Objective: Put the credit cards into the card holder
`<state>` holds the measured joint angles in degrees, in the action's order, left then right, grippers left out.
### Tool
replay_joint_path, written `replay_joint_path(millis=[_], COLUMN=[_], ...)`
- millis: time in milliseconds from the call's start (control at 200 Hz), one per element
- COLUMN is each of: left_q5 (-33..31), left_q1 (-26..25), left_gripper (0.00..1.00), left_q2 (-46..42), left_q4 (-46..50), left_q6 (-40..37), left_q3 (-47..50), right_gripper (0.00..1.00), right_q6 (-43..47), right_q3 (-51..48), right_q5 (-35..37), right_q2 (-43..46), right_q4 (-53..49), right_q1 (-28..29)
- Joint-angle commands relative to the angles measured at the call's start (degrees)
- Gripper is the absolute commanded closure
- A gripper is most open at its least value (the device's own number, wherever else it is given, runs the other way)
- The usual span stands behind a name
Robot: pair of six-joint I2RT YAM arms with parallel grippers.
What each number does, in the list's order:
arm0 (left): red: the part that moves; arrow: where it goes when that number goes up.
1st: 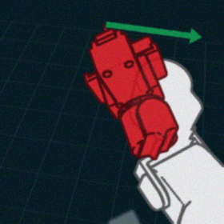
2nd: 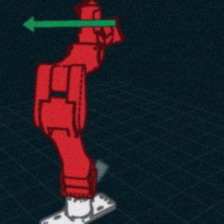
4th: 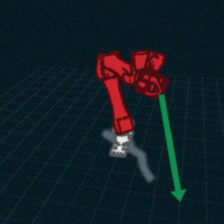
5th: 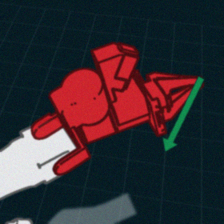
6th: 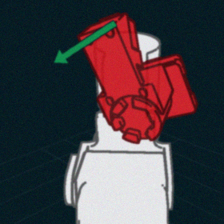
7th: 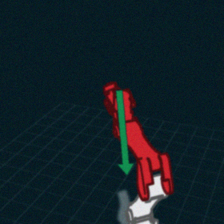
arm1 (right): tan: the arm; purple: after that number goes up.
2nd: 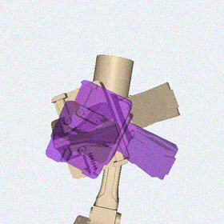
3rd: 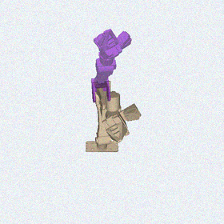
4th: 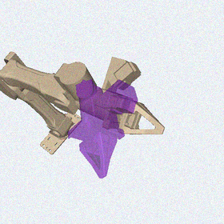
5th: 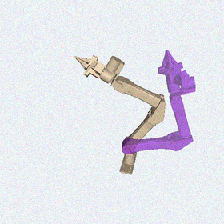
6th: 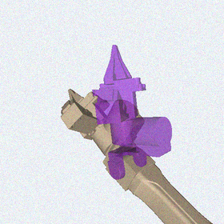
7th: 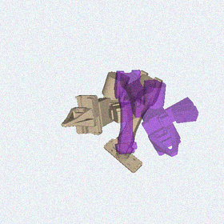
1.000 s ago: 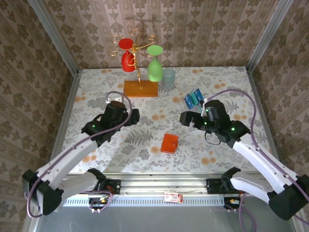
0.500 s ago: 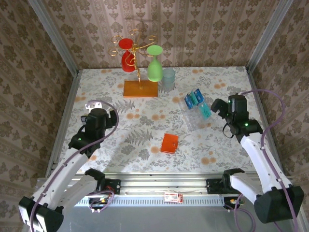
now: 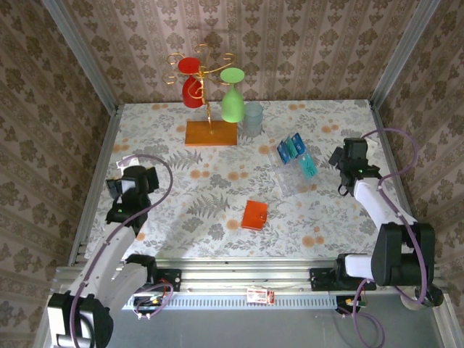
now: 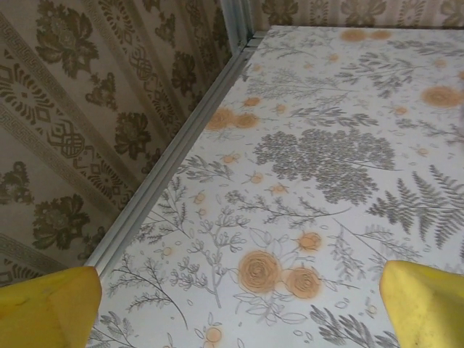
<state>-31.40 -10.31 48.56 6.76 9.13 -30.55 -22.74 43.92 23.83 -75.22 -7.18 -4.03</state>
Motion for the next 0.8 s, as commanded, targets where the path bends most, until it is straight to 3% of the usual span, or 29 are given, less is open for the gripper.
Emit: replay_joint_path(millis=[0, 460, 630, 795], left_q5=[2.9, 8.6, 10.0, 12.2], left_q1=[3.0, 4.2, 4.9, 5.7], left_gripper=[0.00, 0.00, 0.00, 0.00], left_q2=[3.0, 22.2, 26.8, 31.1], left_q4=[-6.7, -34.2, -41.7, -45.9], left_q6=[-3.0, -10.7, -11.3, -11.4], left_q3=[0.2, 4.5, 6.6, 6.2], right_gripper=[0.00, 0.00, 0.00, 0.00], right_q6=[4.9, 10.6, 11.8, 15.9], right_q3=[-2.7, -14.8, -14.7, -15.7], right_q5=[0.6, -12.1, -15.2, -25.4], right_q2=[-2.4, -7.4, -7.6, -8.5], right_q4=[10.7, 39.8, 40.1, 44.0], right_q1=[-0.3, -0.3, -0.3, -0.2])
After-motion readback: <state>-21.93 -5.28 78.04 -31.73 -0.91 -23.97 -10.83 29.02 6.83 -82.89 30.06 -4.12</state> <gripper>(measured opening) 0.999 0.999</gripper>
